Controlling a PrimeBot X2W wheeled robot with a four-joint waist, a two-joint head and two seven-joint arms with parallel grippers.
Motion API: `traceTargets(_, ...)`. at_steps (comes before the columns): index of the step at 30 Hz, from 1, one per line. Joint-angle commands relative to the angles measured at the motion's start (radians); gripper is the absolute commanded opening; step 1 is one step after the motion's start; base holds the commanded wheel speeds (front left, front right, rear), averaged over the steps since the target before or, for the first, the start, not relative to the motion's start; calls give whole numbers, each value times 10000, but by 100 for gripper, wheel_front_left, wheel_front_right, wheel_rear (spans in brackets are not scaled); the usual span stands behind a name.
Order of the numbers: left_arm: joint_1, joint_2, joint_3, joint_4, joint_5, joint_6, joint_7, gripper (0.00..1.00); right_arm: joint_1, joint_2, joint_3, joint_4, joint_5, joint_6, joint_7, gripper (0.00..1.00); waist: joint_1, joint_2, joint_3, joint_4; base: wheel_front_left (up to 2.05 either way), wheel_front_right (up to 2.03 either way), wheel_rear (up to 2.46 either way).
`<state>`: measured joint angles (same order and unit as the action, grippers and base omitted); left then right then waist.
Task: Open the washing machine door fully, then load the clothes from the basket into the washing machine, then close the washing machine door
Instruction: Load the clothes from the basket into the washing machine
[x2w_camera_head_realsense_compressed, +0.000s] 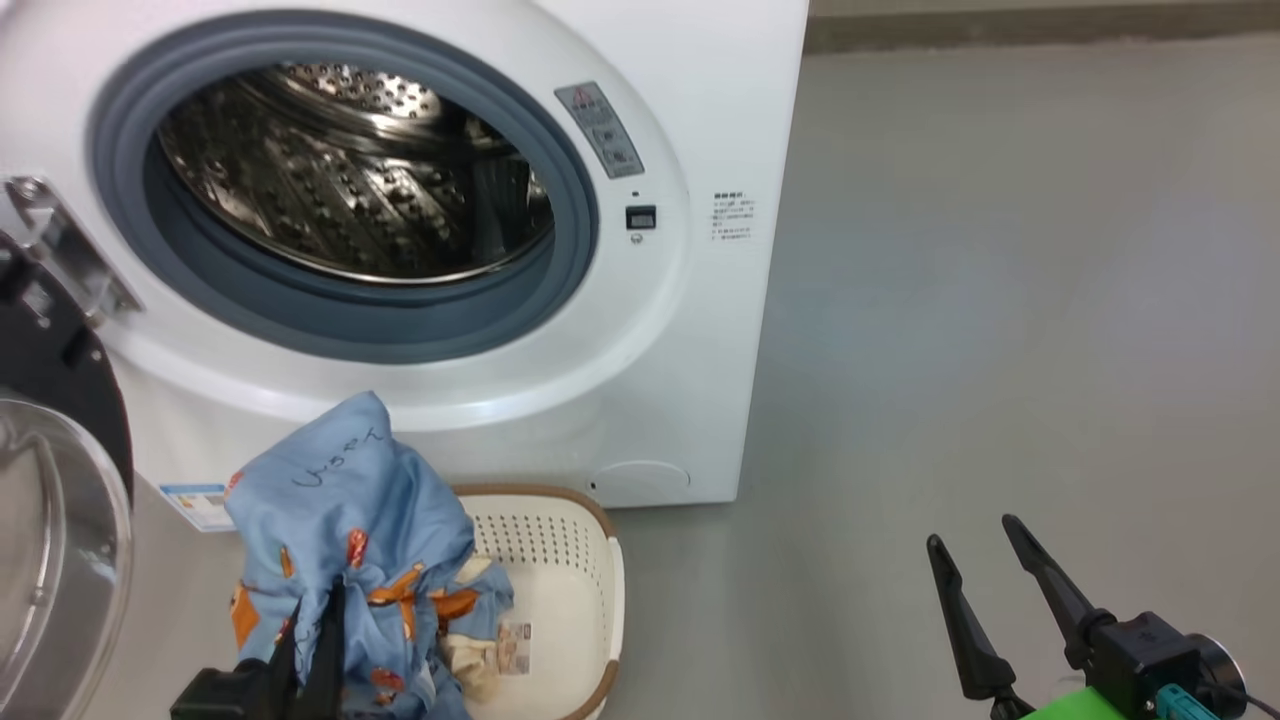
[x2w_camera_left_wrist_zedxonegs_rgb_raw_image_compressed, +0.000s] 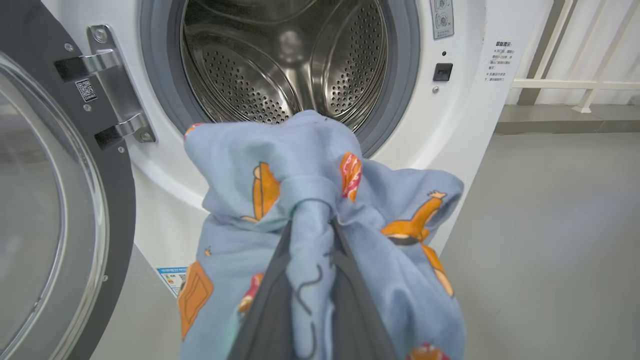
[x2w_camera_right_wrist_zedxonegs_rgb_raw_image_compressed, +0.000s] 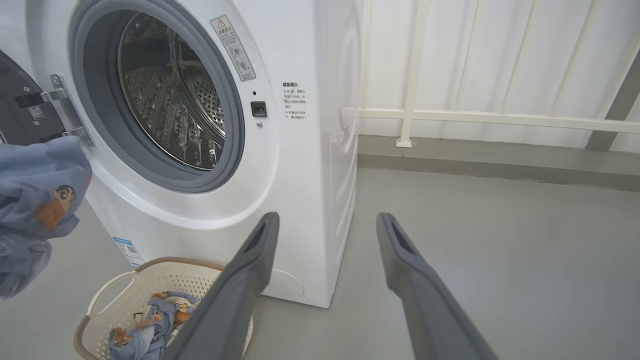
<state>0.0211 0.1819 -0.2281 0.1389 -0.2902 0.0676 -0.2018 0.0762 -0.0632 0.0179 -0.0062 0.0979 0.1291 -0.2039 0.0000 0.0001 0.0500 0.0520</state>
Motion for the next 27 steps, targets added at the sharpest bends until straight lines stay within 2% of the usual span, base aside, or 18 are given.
traceTargets(1,-62,253,341,-451,84,129,61,0,-5,-3,181,-327,-161,16,0,100,0,-1,-337,15,0,0,0)
traceTargets(12,396,450,314,-1177,42,301,445,0,408,104,87,-660,-217,16,152,100,0,-1,-757,-94,0,0,0)
traceTargets(27,604,455,233,-1350,-41,477,549,0,493,127,59,-752,-200,16,232,100,0,-1,-947,-161,0,0,0)
